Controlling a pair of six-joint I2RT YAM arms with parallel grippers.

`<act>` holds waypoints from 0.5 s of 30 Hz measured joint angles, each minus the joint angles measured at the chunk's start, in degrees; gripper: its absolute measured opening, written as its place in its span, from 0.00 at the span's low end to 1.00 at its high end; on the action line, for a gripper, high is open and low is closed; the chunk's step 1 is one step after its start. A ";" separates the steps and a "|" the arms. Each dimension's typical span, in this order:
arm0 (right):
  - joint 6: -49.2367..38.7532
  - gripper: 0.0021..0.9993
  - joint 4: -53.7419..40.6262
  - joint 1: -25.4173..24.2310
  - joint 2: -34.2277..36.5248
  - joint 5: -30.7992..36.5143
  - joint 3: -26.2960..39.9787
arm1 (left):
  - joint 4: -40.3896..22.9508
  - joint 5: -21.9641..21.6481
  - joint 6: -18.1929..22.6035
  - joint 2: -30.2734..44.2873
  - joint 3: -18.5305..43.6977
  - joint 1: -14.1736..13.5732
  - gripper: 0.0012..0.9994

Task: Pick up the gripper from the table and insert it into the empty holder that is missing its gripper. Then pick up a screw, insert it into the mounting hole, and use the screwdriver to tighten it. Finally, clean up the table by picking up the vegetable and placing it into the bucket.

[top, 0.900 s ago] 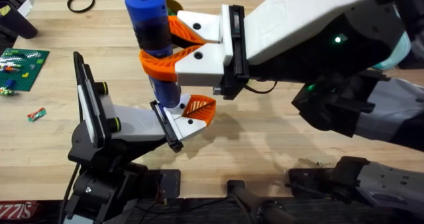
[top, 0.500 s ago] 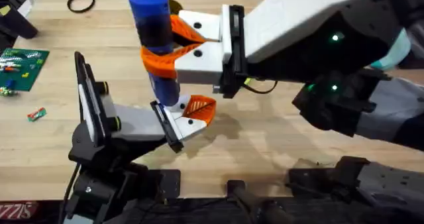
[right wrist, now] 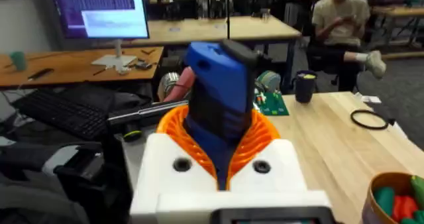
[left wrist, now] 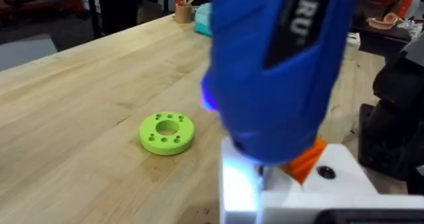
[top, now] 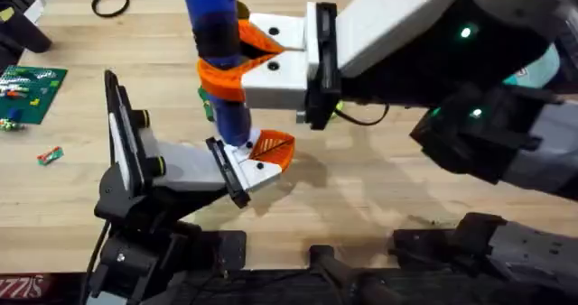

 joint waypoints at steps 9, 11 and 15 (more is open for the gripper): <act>-0.02 0.03 -3.38 -1.44 -0.63 -2.32 1.62 | 0.04 -0.02 0.28 -0.06 0.00 0.00 0.01; -0.02 0.03 -2.89 -1.44 -0.63 -2.95 1.70 | 0.04 -0.02 0.43 -0.06 0.00 0.00 0.01; -0.02 0.03 -0.94 -1.44 -0.67 -3.37 1.73 | 0.04 -0.04 0.43 -0.06 0.00 0.00 0.01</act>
